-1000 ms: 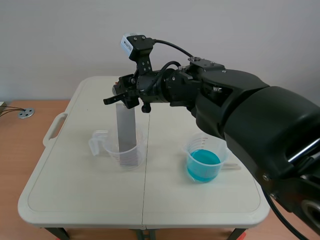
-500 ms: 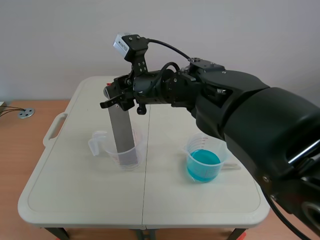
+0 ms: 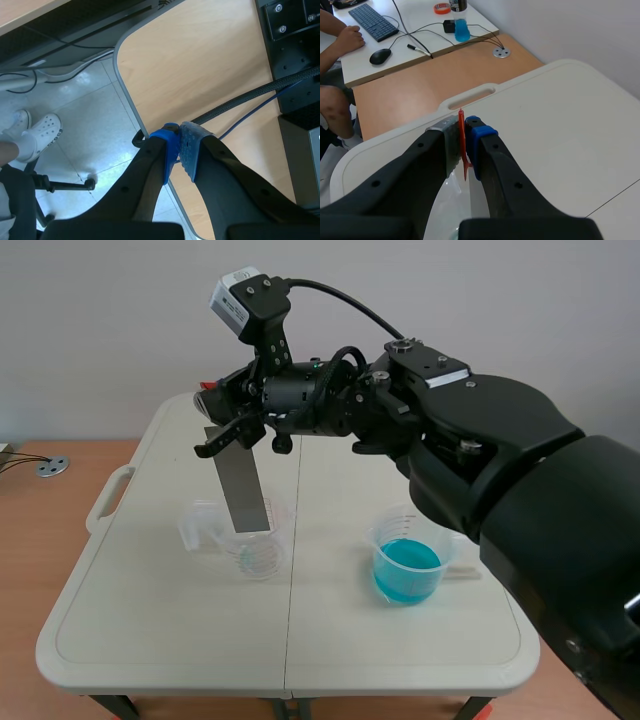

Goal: Hold the metal plate by the orange handle, dip it into the blue solution, take it out and point at it, then put the plate back in the beaker on the left.
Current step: 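Lift the metal plate out of the left beaker, then move the plate over the blue solution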

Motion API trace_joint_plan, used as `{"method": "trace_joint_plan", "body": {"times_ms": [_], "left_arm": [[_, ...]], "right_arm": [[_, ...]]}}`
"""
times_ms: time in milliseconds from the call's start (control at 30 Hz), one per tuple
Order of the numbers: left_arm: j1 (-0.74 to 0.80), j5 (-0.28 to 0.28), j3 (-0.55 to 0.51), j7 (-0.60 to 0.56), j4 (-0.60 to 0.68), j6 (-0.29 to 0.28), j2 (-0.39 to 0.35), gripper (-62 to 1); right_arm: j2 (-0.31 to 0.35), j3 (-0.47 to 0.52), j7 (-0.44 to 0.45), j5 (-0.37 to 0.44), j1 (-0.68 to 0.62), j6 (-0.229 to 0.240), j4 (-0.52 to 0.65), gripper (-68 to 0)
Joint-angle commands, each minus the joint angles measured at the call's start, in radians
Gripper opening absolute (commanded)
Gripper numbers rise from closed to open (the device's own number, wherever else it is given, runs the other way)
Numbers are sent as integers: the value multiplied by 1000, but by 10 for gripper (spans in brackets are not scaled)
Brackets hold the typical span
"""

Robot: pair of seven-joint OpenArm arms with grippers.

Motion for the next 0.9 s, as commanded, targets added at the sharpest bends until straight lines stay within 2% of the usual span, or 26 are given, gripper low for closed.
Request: {"method": "trace_joint_plan", "body": {"times_ms": [0, 333, 867], "left_arm": [[11, -3, 0, -6, 15, -6, 8, -593], [11, -4, 0, -1, 15, -5, 8, -593], [11, -4, 0, -2, 15, -6, 8, -593]], "right_arm": [[3, 4, 14, 13, 24, 3, 16, -664], [50, 5, 14, -11, -23, -1, 140, -664], [80, 55, -6, -142, -189, -8, 456, -664]]}}
